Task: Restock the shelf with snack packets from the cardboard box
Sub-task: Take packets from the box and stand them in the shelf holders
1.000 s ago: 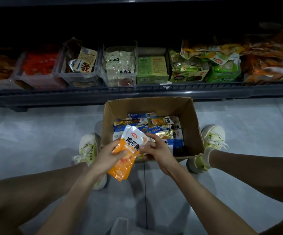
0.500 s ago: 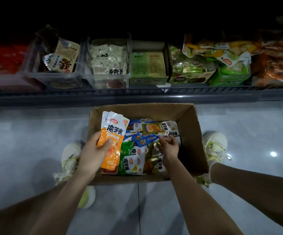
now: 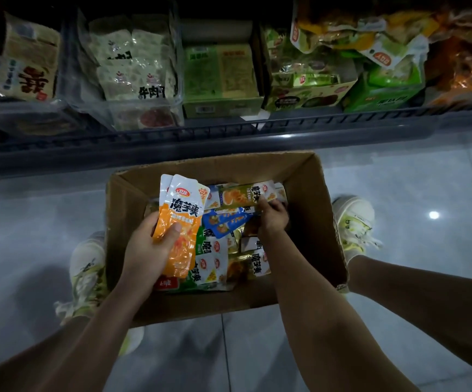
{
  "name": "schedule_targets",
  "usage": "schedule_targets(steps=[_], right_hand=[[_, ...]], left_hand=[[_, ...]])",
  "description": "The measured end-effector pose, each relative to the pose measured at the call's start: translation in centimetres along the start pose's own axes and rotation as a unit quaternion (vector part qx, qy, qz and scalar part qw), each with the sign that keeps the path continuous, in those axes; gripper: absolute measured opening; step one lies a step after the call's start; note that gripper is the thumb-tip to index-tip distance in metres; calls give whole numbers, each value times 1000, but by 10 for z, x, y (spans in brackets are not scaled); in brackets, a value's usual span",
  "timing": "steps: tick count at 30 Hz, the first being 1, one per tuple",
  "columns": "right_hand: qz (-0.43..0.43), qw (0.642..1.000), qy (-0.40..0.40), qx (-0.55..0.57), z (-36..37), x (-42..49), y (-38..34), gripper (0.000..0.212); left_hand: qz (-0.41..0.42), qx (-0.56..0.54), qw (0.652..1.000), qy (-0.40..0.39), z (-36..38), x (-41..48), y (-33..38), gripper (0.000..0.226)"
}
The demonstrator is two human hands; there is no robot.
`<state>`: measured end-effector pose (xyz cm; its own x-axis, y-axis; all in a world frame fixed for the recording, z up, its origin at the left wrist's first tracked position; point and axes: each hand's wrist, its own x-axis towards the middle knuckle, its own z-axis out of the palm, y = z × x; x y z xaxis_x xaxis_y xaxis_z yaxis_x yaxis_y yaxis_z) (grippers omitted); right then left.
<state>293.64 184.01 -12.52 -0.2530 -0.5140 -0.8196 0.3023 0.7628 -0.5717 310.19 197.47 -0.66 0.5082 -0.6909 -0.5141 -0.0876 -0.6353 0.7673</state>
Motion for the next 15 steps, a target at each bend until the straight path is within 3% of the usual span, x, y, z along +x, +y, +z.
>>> schedule_targets(steps=[6, 12, 15], right_hand=[[-30, 999, -34, -11, -14, -31, 0, 28], [-94, 992, -84, -26, -44, -83, -27, 6], [-126, 986, -104, -42, -58, -114, -45, 11]], left_hand=[[-10, -28, 999, 12, 2, -10, 8, 16], [25, -53, 998, 28, -4, -45, 30, 21], [51, -55, 996, 43, -10, -66, 45, 29]])
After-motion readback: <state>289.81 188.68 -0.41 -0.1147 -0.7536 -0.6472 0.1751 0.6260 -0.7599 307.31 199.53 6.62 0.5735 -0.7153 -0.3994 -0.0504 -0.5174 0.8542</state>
